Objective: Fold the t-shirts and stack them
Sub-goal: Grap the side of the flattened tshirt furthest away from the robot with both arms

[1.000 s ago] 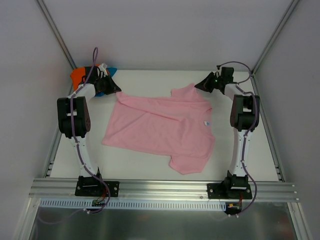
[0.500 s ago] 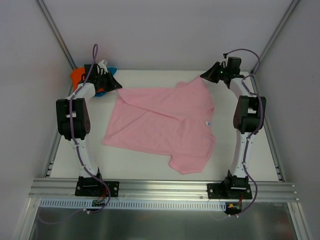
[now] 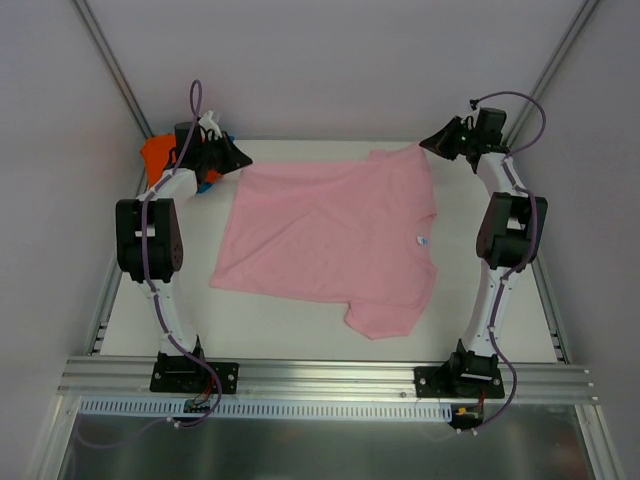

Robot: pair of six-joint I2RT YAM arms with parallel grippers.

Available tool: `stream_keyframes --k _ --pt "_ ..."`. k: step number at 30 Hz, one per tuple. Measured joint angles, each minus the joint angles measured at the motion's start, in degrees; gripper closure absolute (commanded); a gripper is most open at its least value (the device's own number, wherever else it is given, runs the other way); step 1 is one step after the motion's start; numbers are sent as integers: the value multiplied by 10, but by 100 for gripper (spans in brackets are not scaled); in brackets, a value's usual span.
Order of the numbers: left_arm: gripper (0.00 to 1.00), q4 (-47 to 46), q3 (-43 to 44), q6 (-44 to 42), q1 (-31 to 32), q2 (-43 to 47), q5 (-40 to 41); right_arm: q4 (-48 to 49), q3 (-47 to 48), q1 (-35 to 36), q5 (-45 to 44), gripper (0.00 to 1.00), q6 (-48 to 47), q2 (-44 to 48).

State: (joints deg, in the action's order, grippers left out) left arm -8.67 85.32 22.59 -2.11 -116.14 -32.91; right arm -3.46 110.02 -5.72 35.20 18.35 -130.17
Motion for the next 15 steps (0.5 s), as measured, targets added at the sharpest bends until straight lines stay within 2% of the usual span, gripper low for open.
stream_keyframes --k 7,15 --pt "100 -41 -1 5 21 0 -1 2 -10 0 3 100 0 23" --pt "100 -56 -43 4 21 0 -1 6 -93 0 12 99 -10 121"
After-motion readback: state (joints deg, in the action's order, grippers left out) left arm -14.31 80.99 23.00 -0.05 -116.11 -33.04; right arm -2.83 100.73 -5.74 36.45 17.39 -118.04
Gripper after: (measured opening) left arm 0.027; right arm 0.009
